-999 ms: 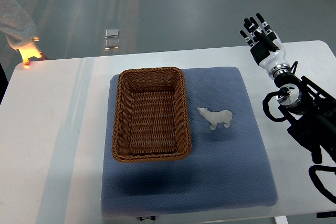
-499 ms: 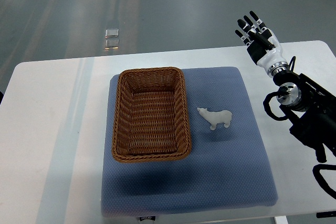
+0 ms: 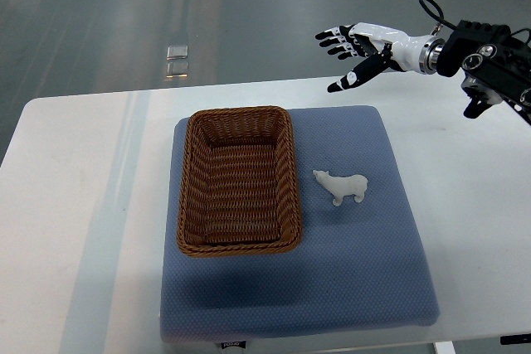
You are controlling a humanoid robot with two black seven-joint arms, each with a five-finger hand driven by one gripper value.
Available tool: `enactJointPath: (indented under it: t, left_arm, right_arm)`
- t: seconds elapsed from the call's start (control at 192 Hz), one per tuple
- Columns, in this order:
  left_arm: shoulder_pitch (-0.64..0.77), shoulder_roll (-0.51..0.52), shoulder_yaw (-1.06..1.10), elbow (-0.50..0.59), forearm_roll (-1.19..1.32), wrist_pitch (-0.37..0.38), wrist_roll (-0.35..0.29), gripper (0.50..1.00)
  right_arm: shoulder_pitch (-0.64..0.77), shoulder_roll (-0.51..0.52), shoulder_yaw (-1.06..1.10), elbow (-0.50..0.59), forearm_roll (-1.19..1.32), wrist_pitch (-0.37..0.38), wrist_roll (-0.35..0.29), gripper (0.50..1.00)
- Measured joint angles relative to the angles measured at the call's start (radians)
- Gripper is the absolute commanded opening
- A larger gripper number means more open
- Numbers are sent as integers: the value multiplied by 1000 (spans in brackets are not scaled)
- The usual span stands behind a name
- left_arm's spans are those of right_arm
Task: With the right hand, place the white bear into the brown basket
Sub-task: 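Move the right hand over the white polar bear figurine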
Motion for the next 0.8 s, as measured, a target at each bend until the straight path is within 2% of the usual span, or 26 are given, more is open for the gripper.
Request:
enactJointPath:
  t: [0.172, 0.343, 0.458, 0.546, 0.676, 0.801]
  left_arm:
    - [0, 0, 0, -3, 1, -2, 0, 1000]
    - [0, 0, 1, -3, 1, -2, 0, 1000]
    - [-1, 0, 0, -5, 1, -2, -1, 1000]
    - [-1, 0, 0, -8, 0, -2, -1, 1000]
    - [-1, 0, 0, -9, 0, -2, 0, 1000]
    - [-1, 0, 0, -12, 1, -2, 0, 1000]
  right_arm:
    - [269, -45, -266, 105, -46, 144, -153, 924]
    - [465, -29, -504, 145, -40, 190, -250, 924]
    - [499, -38, -538, 195, 28, 204, -329, 924]
    - [502, -57, -540, 236, 166, 205, -359, 924]
    - [498, -95, -540, 313, 318, 185, -369, 924]
    - [476, -138, -540, 379, 346, 150, -368, 924]
